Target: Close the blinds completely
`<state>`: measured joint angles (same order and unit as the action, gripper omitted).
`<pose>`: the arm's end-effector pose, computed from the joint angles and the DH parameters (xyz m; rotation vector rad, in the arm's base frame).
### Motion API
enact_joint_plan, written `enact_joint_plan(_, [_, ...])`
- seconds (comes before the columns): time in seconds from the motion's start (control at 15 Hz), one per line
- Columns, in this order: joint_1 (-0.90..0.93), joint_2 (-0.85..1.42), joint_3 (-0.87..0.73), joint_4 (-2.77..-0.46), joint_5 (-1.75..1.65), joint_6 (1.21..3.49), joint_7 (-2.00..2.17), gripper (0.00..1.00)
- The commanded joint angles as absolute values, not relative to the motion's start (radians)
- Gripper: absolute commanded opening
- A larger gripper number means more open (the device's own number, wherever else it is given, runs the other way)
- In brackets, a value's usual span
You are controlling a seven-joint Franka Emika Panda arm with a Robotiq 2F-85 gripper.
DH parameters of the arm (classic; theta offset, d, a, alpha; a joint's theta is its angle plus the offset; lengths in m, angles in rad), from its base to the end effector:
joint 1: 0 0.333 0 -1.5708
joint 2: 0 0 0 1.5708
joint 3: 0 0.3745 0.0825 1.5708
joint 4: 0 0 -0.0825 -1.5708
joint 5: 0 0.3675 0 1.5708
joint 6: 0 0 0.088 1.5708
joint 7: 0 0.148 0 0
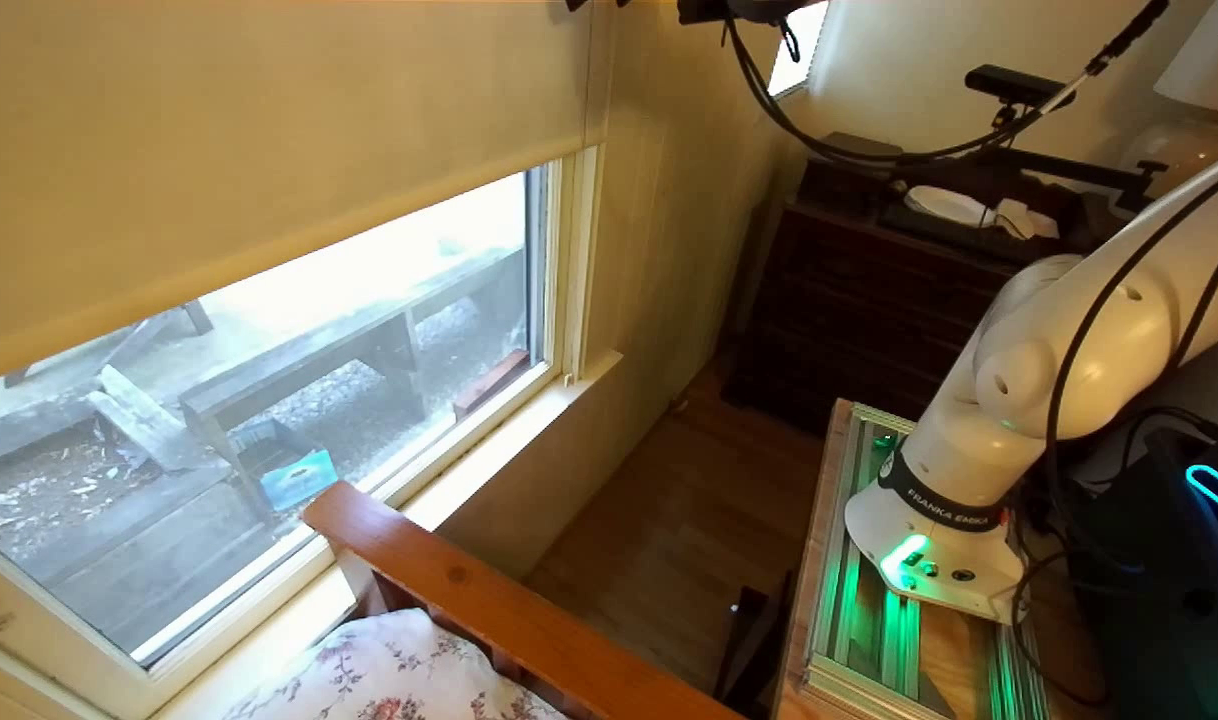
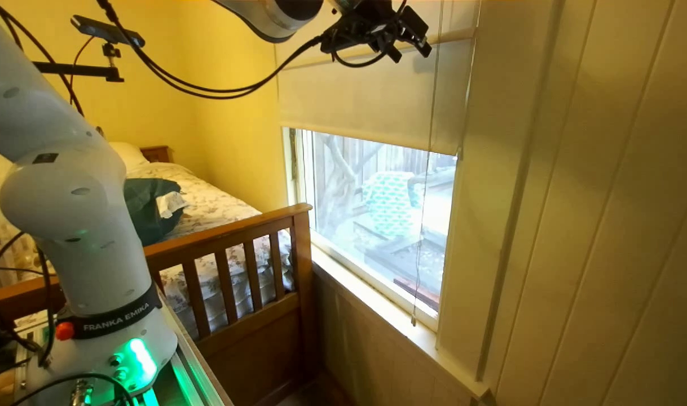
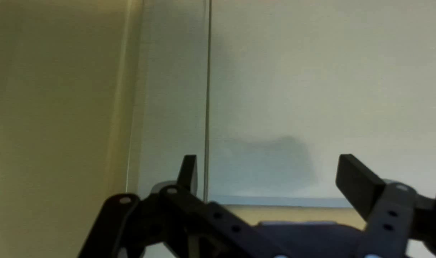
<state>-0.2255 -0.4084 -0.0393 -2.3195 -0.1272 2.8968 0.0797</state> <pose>0.4571 -0.1211 0.6557 2.6168 -0.3192 1.3985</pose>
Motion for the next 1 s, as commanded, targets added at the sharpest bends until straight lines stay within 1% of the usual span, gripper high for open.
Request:
enact_joint_plan(0.0, [-0.249, -0.354, -0.048, -2.303, -0.143, 2.92, 0.078, 1.0])
enact_joint_plan(0.4, [-0.215, -0.297, -0.1, -2.305, -0.11, 2.986, 0.022, 1.0])
enact_joint_plan(0.47, [-0.211, -0.29, -0.104, -2.306, -0.108, 2.998, 0.016, 0.94])
enact_joint_plan(0.53, [-0.204, -0.284, -0.112, -2.305, -0.105, 3.012, 0.005, 0.72])
enact_joint_plan(0.67, [-0.191, -0.274, -0.124, -2.304, -0.101, 3.03, -0.015, 0.68])
enact_joint_plan(0.93, [-0.177, -0.266, -0.137, -2.306, -0.097, 3.046, -0.033, 0.4])
